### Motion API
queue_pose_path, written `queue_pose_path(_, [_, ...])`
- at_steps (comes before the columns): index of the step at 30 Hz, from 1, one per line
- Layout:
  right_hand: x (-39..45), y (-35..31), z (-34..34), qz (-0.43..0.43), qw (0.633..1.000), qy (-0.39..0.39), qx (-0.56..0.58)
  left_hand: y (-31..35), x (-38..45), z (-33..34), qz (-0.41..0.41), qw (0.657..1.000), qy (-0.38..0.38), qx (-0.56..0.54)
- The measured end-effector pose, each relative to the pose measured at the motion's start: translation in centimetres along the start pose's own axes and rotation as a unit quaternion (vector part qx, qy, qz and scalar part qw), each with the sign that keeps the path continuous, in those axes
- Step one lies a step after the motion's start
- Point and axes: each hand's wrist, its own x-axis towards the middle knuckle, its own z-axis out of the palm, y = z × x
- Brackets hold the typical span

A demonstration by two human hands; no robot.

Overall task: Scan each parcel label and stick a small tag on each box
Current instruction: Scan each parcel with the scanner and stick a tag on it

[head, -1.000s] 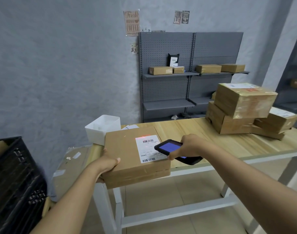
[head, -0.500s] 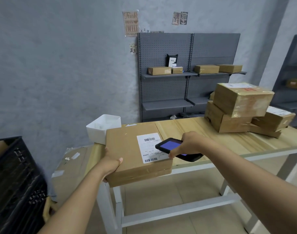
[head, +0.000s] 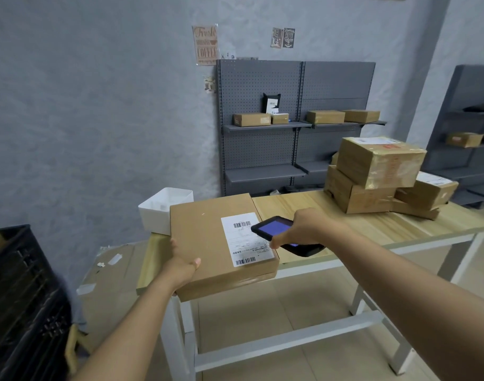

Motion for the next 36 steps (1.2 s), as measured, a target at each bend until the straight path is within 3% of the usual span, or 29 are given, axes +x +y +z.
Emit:
queue_pose_path(3, [0.1,1.0,0.7,0.015,0.998,0.036,0.041,0.4,0.2,-0.4,-0.003,1.0,-0.006,0.013])
queue_pose_path(12, [3.0,4.7,4.9,0.069,0.993,0.031,0.094,1.3,2.1,-2.0,-0.022,0.997,-0.048,0.049])
queue_pose_path(16, [5.9,5.0,7.0,0.077,0.991,0.056,0.093,1.6,3.0,-2.8,0.012,0.996,-0.06,0.067])
queue_pose_path(23, [12.4,5.0,9.9,0.071,0.996,0.027,0.048,1.6,6.0,-4.4,-0.033,0.995,-0.046,0.082])
queue_pose_path(29, [17.3,4.6,11.7,0.029,0.999,0.01,-0.044,3.1,10.8,-5.2,-0.001,0.99,0.117,0.084])
queue_pose_path(36, [22.2,4.2,10.9,0.0,0.994,-0.099,-0.04,5.6,15.6,-4.0,0.063,0.985,0.146,0.068])
